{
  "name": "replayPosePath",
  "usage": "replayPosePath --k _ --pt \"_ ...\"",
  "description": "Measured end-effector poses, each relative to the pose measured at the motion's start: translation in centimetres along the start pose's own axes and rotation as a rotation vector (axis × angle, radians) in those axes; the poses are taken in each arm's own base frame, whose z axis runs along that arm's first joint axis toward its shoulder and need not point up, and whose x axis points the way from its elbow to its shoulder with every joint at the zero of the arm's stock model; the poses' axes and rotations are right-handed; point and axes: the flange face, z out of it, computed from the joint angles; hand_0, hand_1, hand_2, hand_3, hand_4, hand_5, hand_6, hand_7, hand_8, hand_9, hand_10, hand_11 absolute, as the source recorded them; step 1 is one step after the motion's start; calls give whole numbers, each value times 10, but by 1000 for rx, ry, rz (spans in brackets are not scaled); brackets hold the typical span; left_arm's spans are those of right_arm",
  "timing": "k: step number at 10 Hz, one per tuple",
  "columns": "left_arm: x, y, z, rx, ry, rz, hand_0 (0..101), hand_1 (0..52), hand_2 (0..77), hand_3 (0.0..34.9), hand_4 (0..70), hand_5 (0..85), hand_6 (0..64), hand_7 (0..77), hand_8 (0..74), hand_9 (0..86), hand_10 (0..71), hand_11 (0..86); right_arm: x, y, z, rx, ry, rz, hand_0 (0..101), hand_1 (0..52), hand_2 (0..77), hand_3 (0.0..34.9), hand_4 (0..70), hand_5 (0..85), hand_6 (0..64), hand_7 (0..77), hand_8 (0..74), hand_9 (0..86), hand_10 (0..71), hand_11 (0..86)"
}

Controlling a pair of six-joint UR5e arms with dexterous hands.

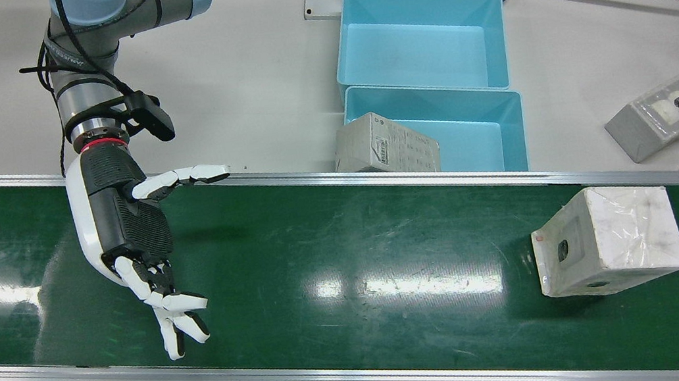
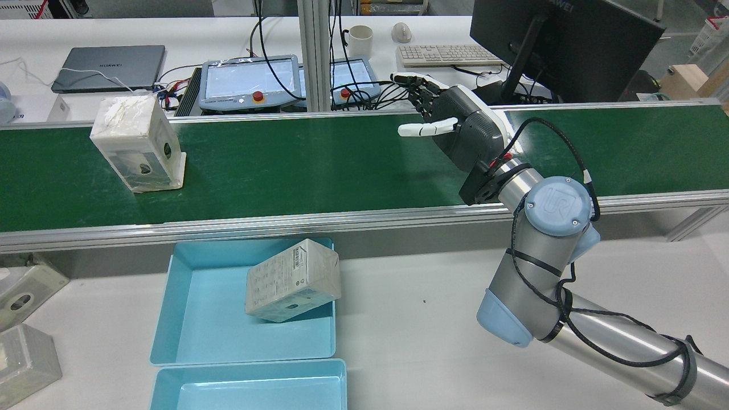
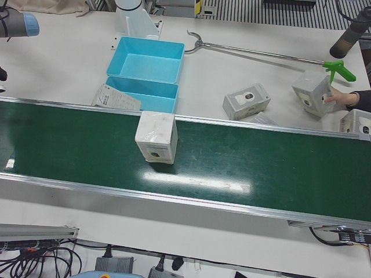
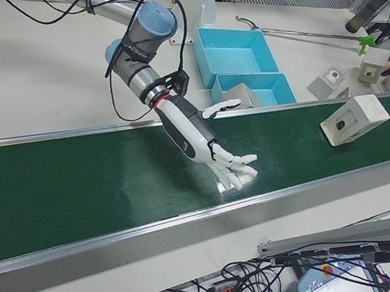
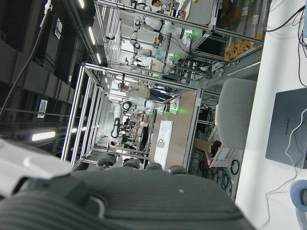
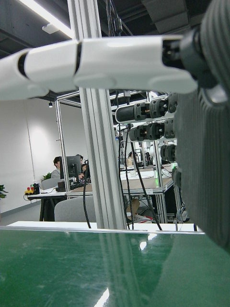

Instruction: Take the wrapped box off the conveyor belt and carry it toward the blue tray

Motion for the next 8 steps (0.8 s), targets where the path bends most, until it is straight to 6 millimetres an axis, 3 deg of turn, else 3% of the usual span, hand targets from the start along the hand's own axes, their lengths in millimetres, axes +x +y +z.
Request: replayPosePath --k 8 --pt "0 0 0 0 0 0 0 0 11 0 0 11 5 5 5 0 5 5 4 -5 -1 11 3 -6 492 175 136 0 115 256 60 71 5 44 0 5"
